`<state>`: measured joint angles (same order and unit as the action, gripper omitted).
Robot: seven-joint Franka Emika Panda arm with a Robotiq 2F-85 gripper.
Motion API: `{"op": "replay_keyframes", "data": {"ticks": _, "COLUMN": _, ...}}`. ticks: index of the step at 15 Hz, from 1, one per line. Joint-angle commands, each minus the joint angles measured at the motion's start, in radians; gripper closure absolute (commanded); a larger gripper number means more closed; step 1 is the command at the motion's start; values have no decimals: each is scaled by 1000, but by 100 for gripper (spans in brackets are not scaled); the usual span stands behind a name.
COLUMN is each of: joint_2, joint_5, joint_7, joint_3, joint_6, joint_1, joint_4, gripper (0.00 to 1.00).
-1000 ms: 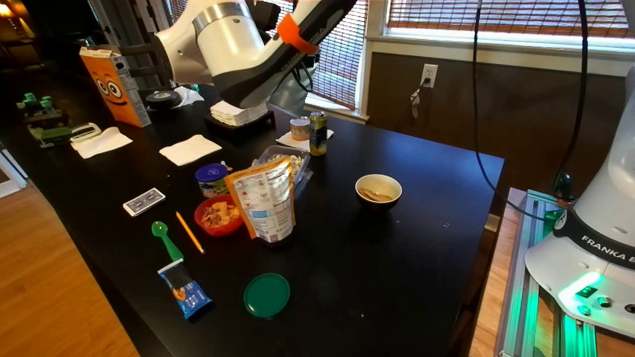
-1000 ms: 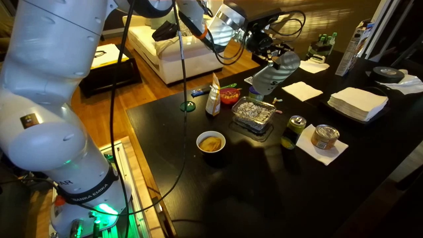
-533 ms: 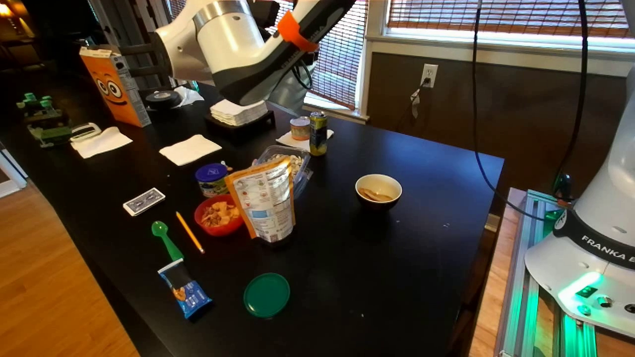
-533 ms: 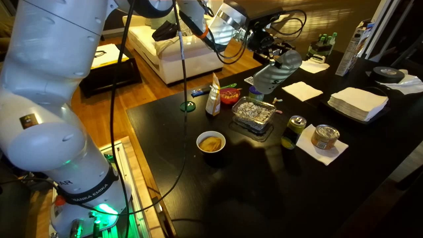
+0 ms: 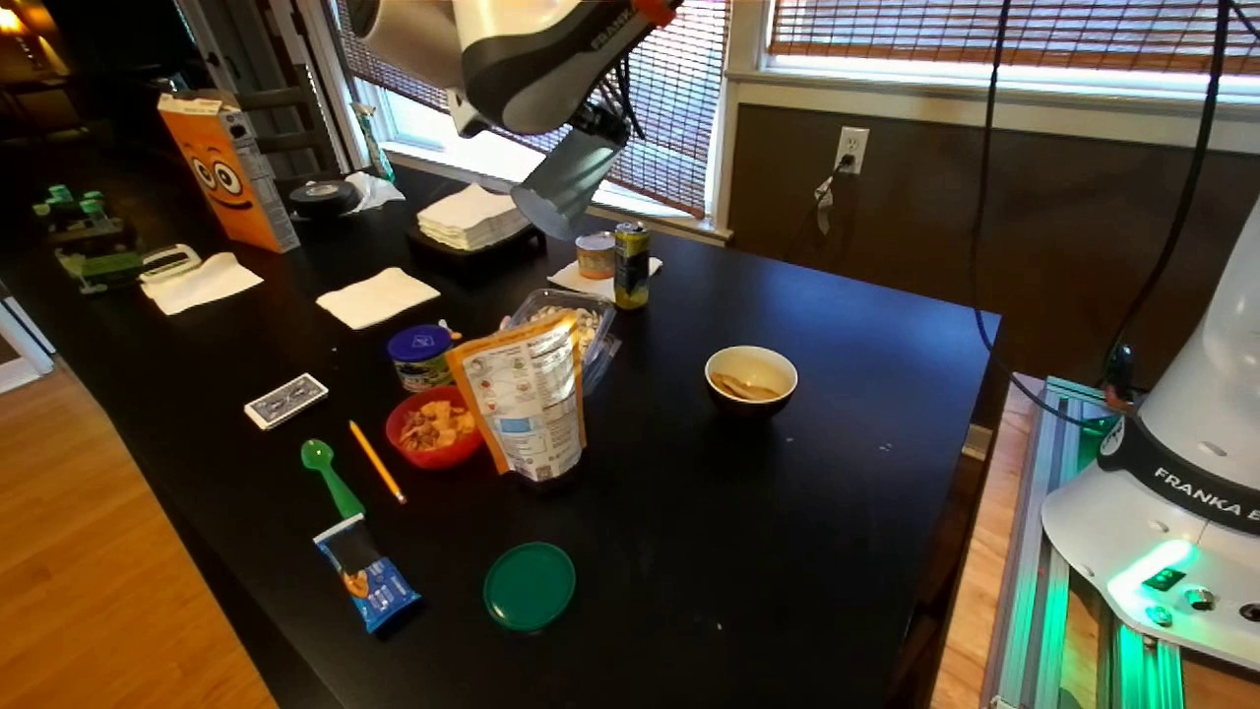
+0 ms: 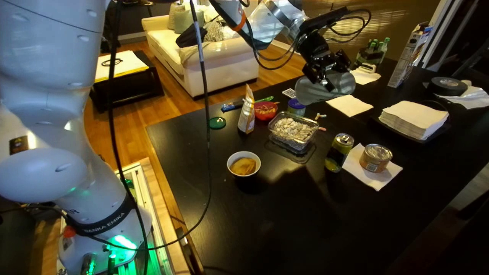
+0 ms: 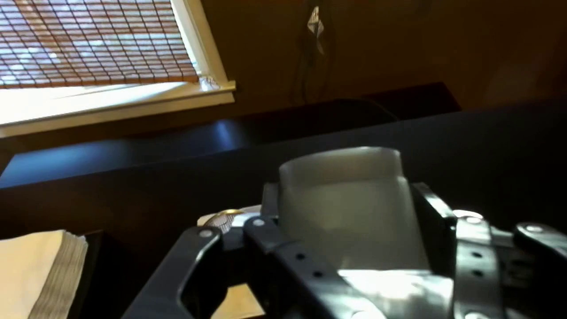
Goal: Pour the contents in the grey cup in the clear bowl.
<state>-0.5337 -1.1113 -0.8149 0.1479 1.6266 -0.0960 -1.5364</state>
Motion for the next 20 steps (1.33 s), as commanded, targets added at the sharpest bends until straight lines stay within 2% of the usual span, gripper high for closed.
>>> {"op": "replay_keyframes", "data": {"ticks": 1, "joint_2": 135, "joint_5": 85, "joint_7": 20, "joint_3": 9, "joint_6": 245, "joint_1": 78, "joint_4": -190, "gripper": 52}}
{"op": "replay_keyframes", "data": {"ticks": 8, "joint_2": 241, "joint_5": 226, "joint_7": -15, "joint_3": -38, "joint_6": 735, "joint_1": 194, "joint_4": -451, "gripper": 52}}
{"op": "replay_keyframes", "data": {"ticks": 12, "joint_2": 259, "joint_5": 310, "joint_7": -88, "joint_3": -62, "joint_6": 861, "joint_1": 218, "joint_4": -526, "gripper": 52}}
{"op": "replay_keyframes", "data": {"ticks": 18, "joint_2": 247, "joint_5": 596, "joint_7": -311, "joint_3": -57, "joint_6": 998, "joint_1": 267, "joint_4": -604, "gripper": 52}}
{"op": "replay_keyframes", "data": {"ticks": 20, "joint_2": 233, "joint_5": 710, "joint_7": -424, "joint_3": -46, "joint_6": 1058, "joint_1": 288, "joint_4": -620, "gripper": 52}}
